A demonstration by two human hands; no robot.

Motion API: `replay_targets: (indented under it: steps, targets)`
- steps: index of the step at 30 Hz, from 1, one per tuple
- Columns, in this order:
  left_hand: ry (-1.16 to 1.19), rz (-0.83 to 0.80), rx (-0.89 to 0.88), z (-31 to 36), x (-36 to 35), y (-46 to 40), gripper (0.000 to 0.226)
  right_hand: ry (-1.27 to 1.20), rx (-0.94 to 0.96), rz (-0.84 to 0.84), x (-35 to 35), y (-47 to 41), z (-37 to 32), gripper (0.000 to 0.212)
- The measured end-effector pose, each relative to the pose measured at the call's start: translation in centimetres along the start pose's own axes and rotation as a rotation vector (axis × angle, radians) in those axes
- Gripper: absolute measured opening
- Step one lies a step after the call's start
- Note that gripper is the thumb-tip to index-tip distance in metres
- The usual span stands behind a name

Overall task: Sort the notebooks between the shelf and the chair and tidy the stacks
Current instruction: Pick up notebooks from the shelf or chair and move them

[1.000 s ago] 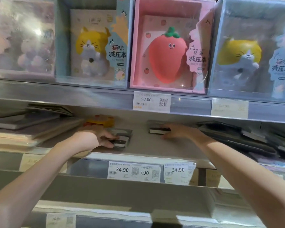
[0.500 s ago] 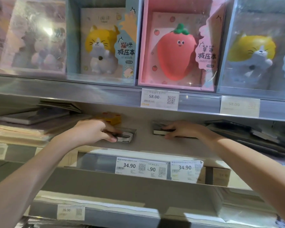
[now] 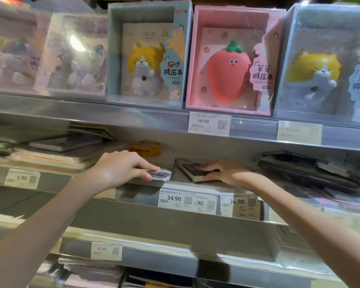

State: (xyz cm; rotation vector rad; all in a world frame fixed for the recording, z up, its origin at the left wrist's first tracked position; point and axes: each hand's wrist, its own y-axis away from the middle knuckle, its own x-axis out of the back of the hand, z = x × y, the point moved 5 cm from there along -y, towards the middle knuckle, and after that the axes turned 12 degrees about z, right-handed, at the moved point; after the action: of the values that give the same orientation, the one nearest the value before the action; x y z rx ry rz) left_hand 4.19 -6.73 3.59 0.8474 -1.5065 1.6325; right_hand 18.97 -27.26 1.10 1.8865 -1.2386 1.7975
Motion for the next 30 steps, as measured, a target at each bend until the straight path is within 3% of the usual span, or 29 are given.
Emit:
replay_targets:
  steps: [5,10,16,20,26,30]
  targets:
    - [-0.022,0.001,0.046,0.3,0.4,0.6,0.028,0.05,-0.046,0.106,1.4,0.3,-0.4,0.033]
    - [-0.015,-0.042,0.088,-0.9,0.4,1.6,0.027,-0.278,0.036,0.156,5.1,3.8,-1.4,0.028]
    - [-0.109,0.038,0.058,-0.8,-0.2,2.4,0.034,-0.115,0.056,0.127,3.2,6.8,-2.2,0.037]
    - [-0.003,0.191,0.05,-1.0,-0.3,3.2,0.033,-0.082,0.082,0.217,2.5,7.6,-2.9,0.067]
    - [0.014,0.446,-0.151,-0.4,-0.9,4.4,0.037,0.053,0.144,0.467,2.0,8.0,-3.7,0.047]
    - [0.006,0.483,-0.118,-0.2,-0.9,4.3,0.035,0.031,0.119,0.273,1.7,8.3,-3.8,0.065]
